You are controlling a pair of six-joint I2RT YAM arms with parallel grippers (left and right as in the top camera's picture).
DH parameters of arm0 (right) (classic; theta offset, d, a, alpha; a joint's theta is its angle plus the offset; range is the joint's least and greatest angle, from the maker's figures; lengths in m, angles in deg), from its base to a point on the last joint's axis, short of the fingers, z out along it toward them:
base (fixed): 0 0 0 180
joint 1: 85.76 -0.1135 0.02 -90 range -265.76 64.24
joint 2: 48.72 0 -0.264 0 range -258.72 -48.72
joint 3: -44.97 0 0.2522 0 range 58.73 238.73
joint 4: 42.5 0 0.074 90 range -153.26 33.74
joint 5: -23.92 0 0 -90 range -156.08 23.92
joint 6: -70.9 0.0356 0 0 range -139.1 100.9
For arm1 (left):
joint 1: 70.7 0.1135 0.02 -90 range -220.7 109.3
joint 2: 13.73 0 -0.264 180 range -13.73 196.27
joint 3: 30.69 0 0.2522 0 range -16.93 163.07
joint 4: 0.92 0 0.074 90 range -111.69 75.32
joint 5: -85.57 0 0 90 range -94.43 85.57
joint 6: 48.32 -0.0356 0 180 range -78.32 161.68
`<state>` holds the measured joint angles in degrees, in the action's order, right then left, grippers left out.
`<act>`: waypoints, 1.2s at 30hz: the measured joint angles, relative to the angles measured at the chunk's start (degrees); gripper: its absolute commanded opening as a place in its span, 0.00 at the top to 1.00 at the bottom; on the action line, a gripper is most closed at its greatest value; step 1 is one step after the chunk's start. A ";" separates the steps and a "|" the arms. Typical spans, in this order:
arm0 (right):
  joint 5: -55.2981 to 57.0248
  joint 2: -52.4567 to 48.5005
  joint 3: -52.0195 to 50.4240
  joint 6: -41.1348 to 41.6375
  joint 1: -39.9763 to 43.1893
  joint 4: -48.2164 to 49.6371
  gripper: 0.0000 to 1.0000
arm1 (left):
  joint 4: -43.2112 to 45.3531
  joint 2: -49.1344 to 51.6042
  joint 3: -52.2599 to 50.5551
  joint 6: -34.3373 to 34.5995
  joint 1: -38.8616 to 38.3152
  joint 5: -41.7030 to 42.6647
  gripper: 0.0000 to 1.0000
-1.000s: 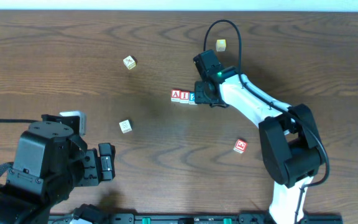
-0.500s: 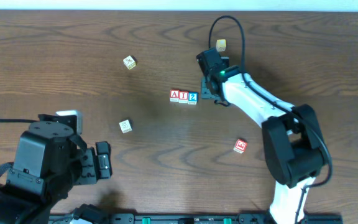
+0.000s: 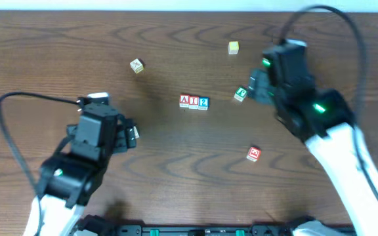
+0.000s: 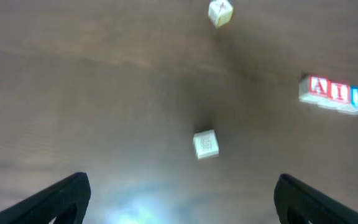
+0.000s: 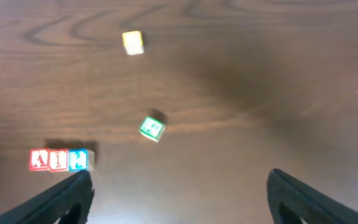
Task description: Spell out Ai2
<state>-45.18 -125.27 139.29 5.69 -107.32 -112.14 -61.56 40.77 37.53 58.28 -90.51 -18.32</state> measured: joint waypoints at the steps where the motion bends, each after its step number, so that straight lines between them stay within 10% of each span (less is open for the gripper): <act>1: 0.20 2.34 0.00 0.09 0.55 -2.62 0.01 | 3.85 0.70 -2.36 -0.24 0.00 -0.09 0.05; 18: 0.48 29.24 0.02 1.79 1.03 -23.69 0.01 | 39.71 33.31 -8.72 -6.14 -0.09 1.97 0.05; 36: 0.09 30.10 0.00 3.13 1.03 -28.44 0.01 | 54.12 41.97 -8.74 -4.61 -0.13 13.33 0.05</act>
<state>-45.09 -95.17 139.29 8.82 -106.29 -140.58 -7.44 82.73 28.79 53.67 -90.65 -4.99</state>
